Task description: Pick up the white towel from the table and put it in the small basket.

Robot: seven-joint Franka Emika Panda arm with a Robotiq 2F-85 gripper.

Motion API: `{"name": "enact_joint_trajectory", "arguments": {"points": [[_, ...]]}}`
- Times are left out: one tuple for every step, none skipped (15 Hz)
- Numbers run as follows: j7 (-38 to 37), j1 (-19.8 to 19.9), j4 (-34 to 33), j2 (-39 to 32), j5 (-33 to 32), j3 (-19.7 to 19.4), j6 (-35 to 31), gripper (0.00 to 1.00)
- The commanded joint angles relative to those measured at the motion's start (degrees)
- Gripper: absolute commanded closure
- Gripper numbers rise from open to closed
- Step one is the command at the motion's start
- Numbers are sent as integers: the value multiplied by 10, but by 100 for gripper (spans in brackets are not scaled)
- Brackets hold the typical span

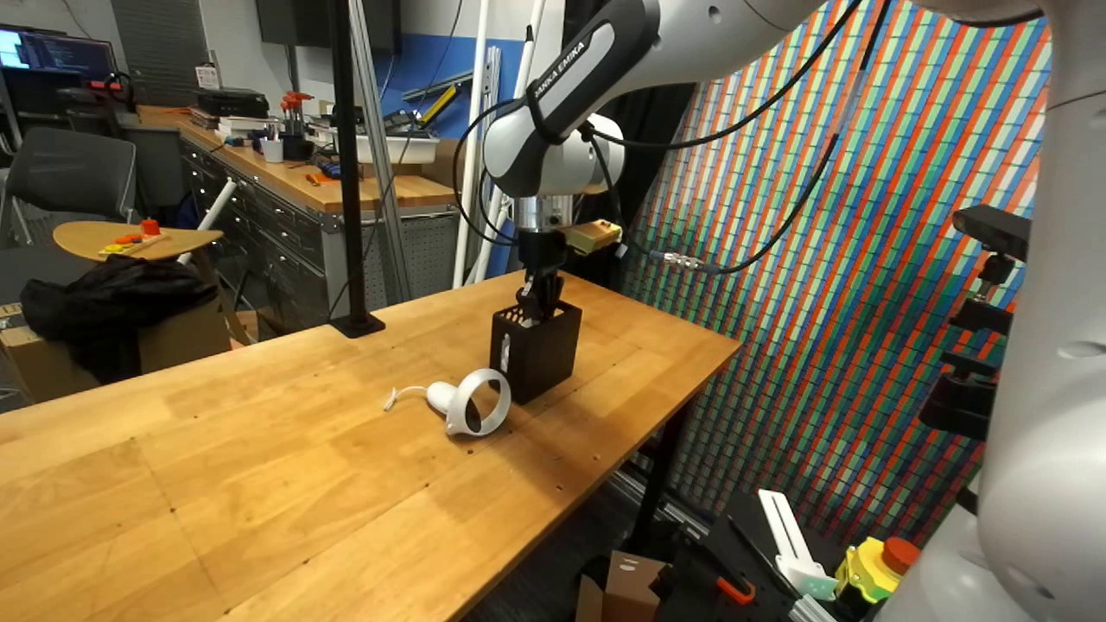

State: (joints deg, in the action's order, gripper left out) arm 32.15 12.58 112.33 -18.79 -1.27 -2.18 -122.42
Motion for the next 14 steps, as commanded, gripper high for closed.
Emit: {"name": "enact_joint_trajectory", "arguments": {"points": [[28, 1, -11, -22, 20, 8, 4, 100], [29, 0, -12, -27, 19, 9, 7, 100], [31, 1, -13, -32, 22, 10, 9, 100], [32, 2, -14, -40, 24, 11, 14, 100], [35, 3, -15, -46, 27, 13, 17, 100], [34, 4, -14, -54, 28, 13, 23, 100], [36, 5, -14, -61, 31, 13, 29, 100], [37, 6, -15, -66, 34, 14, 35, 100], [37, 8, -14, -69, 38, 14, 43, 100], [38, 9, -13, -71, 43, 14, 48, 100], [38, 11, -11, -69, 47, 13, 50, 100], [37, 12, -9, -61, 51, 11, 52, 100], [35, 13, -5, -53, 51, 10, 51, 100], [32, 13, 1, -38, 48, 7, 46, 100]]}}
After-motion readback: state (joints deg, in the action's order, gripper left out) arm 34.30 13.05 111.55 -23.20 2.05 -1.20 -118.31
